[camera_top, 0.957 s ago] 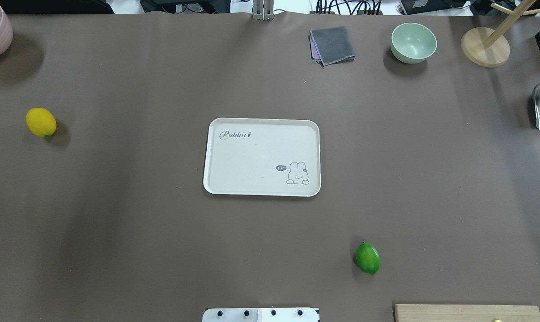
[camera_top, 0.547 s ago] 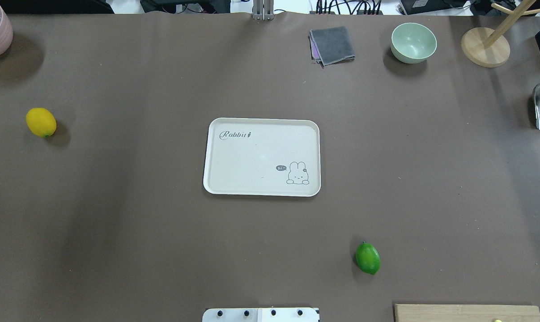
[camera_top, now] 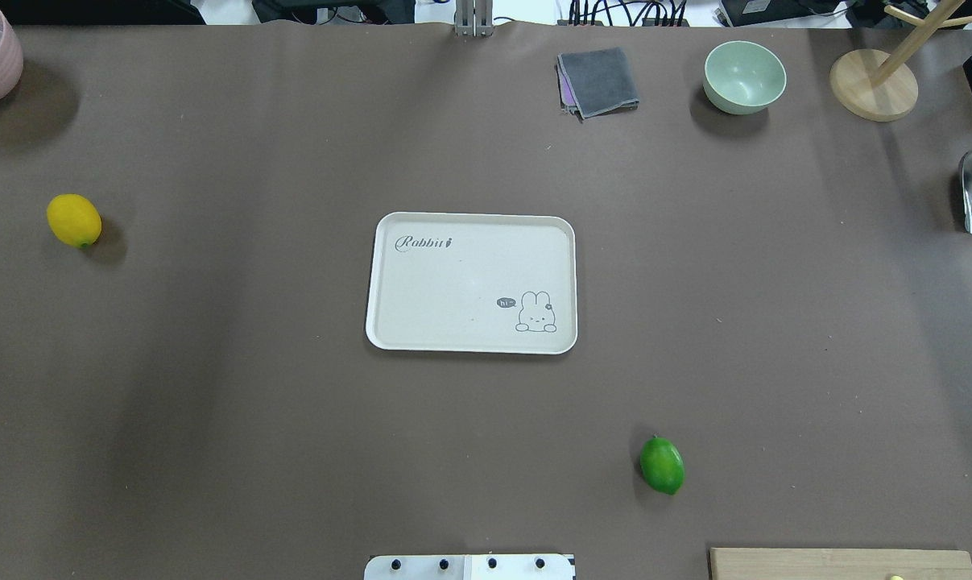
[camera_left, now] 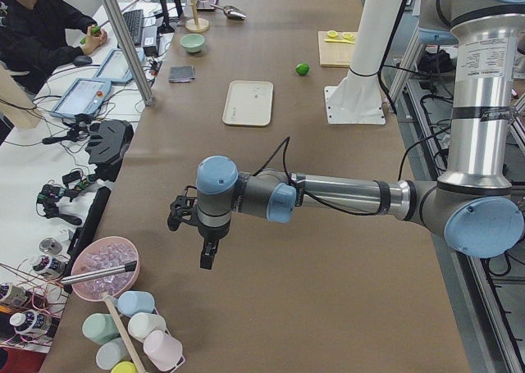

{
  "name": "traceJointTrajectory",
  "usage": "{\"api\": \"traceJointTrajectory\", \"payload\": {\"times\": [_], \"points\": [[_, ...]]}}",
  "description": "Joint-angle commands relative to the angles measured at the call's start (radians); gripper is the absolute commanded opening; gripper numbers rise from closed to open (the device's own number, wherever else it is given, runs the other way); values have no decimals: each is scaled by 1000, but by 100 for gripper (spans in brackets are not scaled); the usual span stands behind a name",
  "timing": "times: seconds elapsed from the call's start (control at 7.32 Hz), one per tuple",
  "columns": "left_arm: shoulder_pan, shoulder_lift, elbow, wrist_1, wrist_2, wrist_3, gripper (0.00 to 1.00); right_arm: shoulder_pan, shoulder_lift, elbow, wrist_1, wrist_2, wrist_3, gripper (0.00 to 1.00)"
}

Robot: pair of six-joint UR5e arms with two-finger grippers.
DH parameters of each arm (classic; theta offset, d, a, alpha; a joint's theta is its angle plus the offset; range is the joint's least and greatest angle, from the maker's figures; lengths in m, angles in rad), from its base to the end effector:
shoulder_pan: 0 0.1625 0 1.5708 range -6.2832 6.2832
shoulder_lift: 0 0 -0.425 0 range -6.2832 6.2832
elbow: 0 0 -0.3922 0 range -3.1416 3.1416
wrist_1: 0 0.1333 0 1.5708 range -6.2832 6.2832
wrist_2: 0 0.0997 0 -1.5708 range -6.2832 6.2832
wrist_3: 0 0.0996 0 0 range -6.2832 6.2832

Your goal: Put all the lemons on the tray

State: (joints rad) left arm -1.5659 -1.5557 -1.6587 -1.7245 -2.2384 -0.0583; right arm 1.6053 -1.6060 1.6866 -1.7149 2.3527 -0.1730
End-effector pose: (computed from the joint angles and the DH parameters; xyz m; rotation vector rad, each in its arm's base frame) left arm -0.0692 -0.4998 0.6127 0.1969 0.6711 0.0244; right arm 0.0793 -0.4685 0.6325 0.0210 -0.7840 -0.1065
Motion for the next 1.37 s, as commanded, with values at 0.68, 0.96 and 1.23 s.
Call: {"api": "traceJointTrajectory", "payload": {"times": [0.68, 0.96, 1.23], "points": [[58, -23, -64, -115, -147, -168, 98, -73, 40, 50, 130, 40, 0, 100], [111, -62, -49, -148, -132, -278, 98, -87, 26, 48, 133, 48, 1, 100], [212, -125, -39, -153, -17, -519, 98, -90, 21, 44, 135, 48, 3, 100]]}}
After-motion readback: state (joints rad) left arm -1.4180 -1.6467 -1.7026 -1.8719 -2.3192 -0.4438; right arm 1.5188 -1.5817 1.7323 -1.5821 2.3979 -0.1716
